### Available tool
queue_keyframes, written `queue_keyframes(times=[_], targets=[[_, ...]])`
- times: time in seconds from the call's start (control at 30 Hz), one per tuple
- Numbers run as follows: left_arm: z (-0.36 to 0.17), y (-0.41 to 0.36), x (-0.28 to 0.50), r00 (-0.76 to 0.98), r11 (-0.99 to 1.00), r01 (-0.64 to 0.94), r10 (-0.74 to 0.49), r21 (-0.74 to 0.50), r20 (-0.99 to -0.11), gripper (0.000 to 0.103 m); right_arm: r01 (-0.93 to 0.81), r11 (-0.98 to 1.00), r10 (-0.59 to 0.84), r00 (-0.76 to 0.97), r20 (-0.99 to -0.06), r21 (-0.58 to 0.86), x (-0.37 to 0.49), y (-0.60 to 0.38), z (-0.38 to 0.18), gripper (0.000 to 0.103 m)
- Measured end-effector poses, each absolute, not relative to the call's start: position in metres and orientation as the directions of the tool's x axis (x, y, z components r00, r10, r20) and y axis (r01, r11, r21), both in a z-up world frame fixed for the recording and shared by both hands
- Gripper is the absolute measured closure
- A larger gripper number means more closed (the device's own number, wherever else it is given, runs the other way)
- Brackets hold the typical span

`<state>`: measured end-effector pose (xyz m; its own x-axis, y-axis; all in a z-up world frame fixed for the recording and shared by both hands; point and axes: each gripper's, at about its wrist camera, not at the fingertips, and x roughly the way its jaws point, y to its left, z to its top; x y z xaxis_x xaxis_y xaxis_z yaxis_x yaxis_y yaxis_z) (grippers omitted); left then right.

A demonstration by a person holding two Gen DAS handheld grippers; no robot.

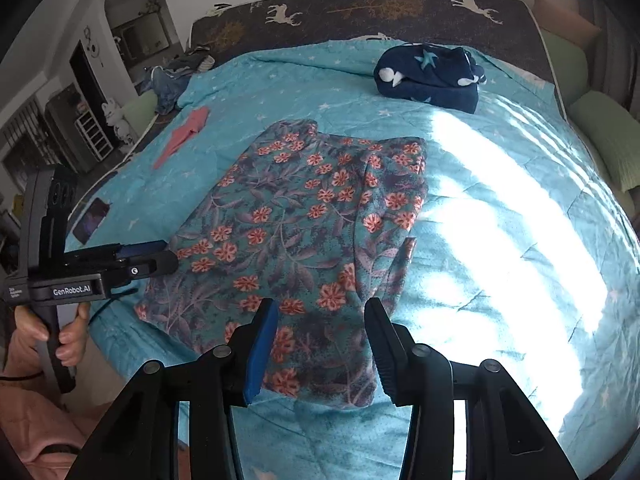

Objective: Fold small clothes

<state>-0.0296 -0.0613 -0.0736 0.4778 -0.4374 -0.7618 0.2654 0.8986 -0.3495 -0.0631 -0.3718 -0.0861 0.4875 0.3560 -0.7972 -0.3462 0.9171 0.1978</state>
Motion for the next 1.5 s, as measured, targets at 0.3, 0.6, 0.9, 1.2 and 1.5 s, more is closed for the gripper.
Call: queue_keyframes(times=[0.3, 0.6, 0.9, 1.2, 1.5], targets=[[-0.079, -0.059, -0.03, 0.472, 0.9, 0.245, -0.435, -0.36, -0.767, 0.032, -0.252, 0.943, 0.316, 0.478, -0.819, 0.217, -0.061, -0.387, -0.1, 0.056], [-0.083, -0.055, -0.017, 0.457, 0.893, 0.211, -0.449, -0.397, -0.768, 0.028, -0.188, 0.927, 0.375, 0.448, -0.812, 0.324, -0.046, -0.408, -0.111, 0.045], [-0.088, -0.054, 0.005, 0.425, 0.883, 0.195, -0.469, -0.428, -0.774, 0.028, -0.166, 0.873, 0.486, 0.39, -0.782, 0.46, -0.019, -0.415, -0.126, 0.04], [-0.091, -0.064, 0.027, 0.378, 0.875, 0.224, -0.483, -0.428, -0.79, 0.028, -0.199, 0.858, 0.513, 0.351, -0.784, 0.473, 0.015, -0.399, -0.134, 0.038], [-0.099, -0.069, 0.057, 0.348, 0.864, 0.244, -0.502, -0.44, -0.792, 0.027, -0.229, 0.818, 0.575, 0.32, -0.753, 0.527, 0.044, -0.392, -0.142, 0.034]])
